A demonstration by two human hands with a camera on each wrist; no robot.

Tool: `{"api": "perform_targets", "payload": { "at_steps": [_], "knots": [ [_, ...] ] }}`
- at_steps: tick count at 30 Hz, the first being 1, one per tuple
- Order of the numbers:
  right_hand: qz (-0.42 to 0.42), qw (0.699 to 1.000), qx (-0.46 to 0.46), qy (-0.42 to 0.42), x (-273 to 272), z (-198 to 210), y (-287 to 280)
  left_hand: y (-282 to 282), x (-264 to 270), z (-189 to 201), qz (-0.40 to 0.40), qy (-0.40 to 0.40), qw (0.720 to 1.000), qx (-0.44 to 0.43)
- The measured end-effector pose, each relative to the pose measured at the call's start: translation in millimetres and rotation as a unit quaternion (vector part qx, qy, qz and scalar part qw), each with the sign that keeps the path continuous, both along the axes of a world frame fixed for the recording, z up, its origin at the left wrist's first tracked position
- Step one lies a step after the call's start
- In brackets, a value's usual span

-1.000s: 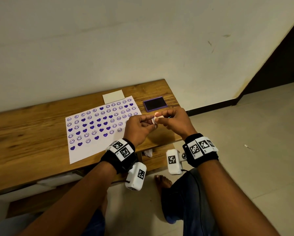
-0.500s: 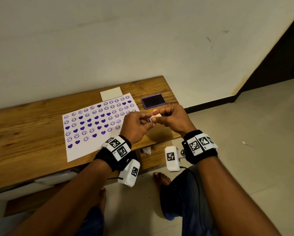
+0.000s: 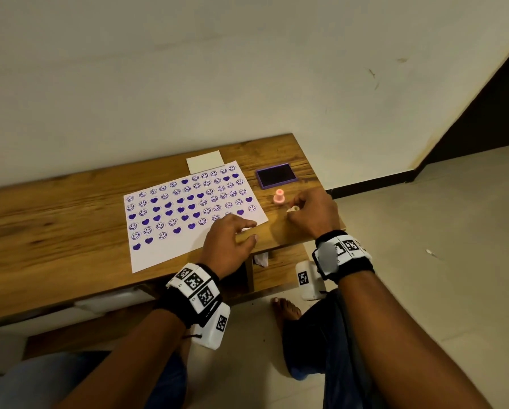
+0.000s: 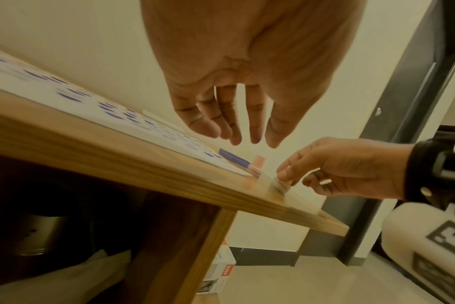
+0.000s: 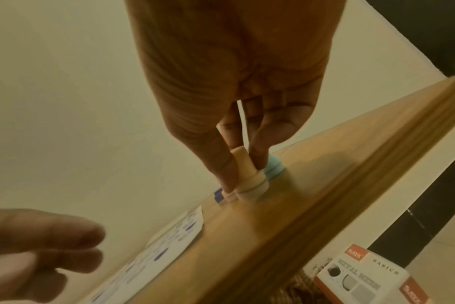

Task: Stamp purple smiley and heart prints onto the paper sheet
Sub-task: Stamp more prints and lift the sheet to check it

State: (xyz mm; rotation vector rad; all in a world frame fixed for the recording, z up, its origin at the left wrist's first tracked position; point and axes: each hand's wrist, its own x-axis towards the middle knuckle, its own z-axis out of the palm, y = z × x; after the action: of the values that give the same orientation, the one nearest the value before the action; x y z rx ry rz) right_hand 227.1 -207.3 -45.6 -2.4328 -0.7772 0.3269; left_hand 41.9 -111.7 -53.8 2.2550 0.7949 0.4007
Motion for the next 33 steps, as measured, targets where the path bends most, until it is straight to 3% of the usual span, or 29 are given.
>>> {"api": "perform_targets", "payload": {
  "at_steps": [6,11,15,20,25,28,33],
  "knots": [
    [-0.011,0.999,-0.043,-0.031,-11,3,1,25,-61,0,0.089,-0.024,0.996,0.019],
    [-0.021,0.99,0.005,-0.136,-26,20,-5,63,-116,-2,0.18,-0.038,0.982,0.034],
    [0.053,0.984,0.049,-0.16,-44,19,9,94,-138,-10,0.254,0.032,0.965,0.058],
    [0.111,0.986,-0.019,-0.12,-62,-3,46,117,-146,-21,0.248,0.123,0.956,0.099],
    [0.077,0.985,-0.101,-0.115,-68,-14,65,119,-143,-26,0.247,0.25,0.934,0.06],
    [0.069,0.985,-0.127,-0.096,-73,-18,69,119,-141,-28,0.254,0.238,0.937,0.032],
    [0.072,0.992,-0.088,-0.051,-70,-20,72,120,-142,-28,0.256,0.222,0.941,0.018]
  ]
}}
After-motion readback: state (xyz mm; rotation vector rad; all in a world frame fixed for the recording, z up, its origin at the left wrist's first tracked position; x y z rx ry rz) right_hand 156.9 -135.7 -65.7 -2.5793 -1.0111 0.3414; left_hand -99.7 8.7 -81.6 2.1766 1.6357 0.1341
